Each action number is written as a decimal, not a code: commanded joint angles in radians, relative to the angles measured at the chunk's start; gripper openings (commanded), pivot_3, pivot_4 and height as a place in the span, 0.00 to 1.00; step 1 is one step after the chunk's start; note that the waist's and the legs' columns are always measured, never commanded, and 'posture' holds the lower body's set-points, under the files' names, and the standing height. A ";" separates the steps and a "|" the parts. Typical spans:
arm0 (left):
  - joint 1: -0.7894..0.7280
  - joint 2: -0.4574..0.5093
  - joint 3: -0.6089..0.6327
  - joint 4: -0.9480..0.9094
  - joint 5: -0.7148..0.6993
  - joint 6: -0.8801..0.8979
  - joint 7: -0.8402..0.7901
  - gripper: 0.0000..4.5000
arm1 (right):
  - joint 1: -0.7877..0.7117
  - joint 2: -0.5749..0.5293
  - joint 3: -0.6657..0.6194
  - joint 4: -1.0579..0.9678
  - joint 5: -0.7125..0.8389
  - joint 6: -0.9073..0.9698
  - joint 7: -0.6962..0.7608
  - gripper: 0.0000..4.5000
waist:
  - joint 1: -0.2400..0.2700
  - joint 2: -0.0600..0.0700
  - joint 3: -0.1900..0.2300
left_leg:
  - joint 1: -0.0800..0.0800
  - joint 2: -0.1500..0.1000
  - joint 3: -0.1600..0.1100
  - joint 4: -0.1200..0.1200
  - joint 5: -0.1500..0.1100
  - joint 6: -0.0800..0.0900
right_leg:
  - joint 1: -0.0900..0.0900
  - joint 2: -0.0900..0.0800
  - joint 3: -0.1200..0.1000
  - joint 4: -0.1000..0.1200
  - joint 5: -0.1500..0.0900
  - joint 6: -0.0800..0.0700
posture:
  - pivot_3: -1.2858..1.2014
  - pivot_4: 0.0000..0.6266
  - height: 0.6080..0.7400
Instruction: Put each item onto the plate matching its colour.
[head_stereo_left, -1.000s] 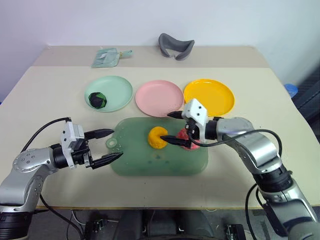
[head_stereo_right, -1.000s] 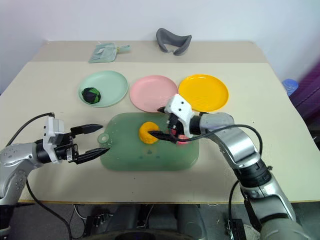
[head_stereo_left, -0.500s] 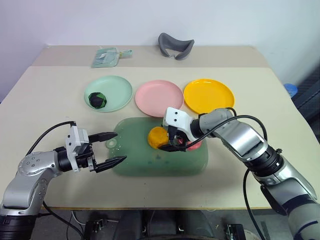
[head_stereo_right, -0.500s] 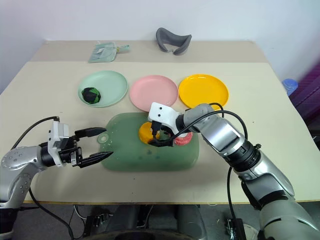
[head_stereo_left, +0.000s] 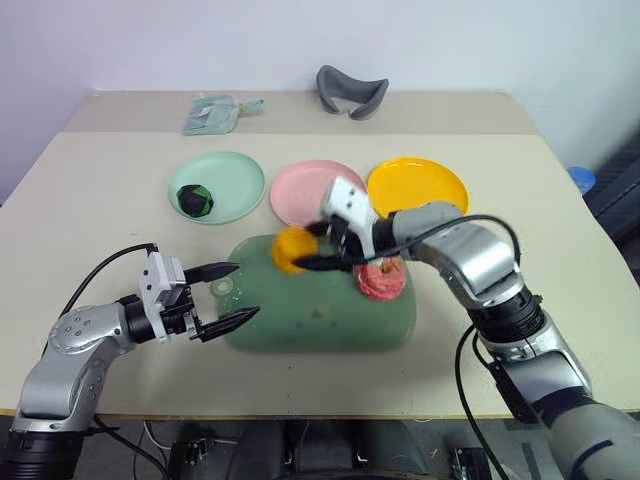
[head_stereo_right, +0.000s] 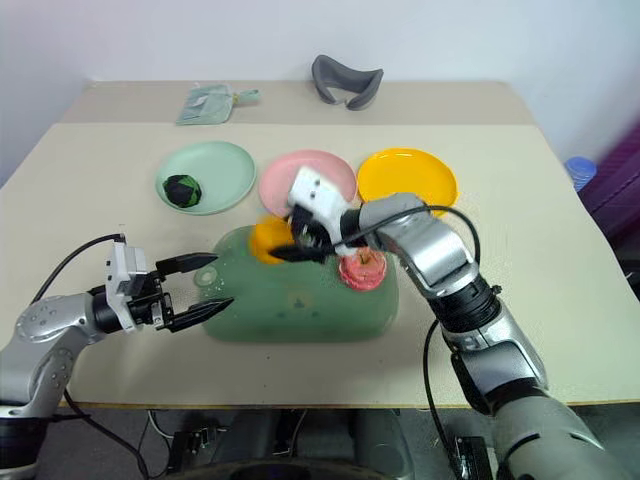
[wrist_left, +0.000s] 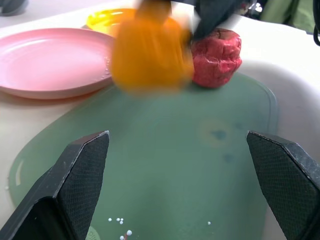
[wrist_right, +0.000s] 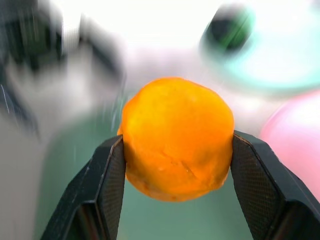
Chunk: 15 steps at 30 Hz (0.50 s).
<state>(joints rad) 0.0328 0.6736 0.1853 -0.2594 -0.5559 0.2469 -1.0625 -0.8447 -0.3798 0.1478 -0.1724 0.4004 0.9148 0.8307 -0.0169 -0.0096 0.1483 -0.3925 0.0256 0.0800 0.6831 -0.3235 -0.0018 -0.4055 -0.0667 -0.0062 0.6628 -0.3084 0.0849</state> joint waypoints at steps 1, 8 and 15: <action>-0.030 -0.019 -0.013 -0.043 0.001 -0.008 0.033 1.00 | -0.087 -0.044 -0.239 0.104 0.030 -0.061 -0.103 0.54 | 0.004 0.000 0.000 | 0.000 0.000 0.000 0.000 0.000 0.000 | 0.000 0.000 0.000 0.000 0.000 0.000 | 0.52 0.24 1.00; -0.095 -0.085 -0.045 -0.081 0.017 0.012 0.150 1.00 | -0.108 -0.148 -0.309 0.634 -0.145 -0.491 -0.204 0.54 | -0.009 0.000 0.000 | 0.000 -0.001 0.001 -0.001 0.000 0.000 | 0.001 0.000 0.000 0.000 0.000 0.000 | 0.52 0.24 1.00; -0.089 -0.081 -0.038 -0.120 -0.001 0.042 0.176 1.00 | -0.122 -0.120 -0.284 1.008 -0.231 -0.766 -0.216 0.54 | -0.037 0.003 0.001 | 0.001 0.002 0.004 -0.002 0.001 -0.001 | -0.001 0.004 0.002 0.000 0.000 0.000 | 0.52 0.24 1.00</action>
<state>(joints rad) -0.0569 0.5828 0.1307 -0.3398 -0.5413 0.2887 -0.8870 -0.9377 -0.5057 -0.1358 0.8244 0.1732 0.2057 0.6069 -0.0536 -0.0070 0.1498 -0.3920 0.0274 0.0840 0.6811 -0.3230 -0.0025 -0.4069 -0.0632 -0.0046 0.6628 -0.3084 0.0849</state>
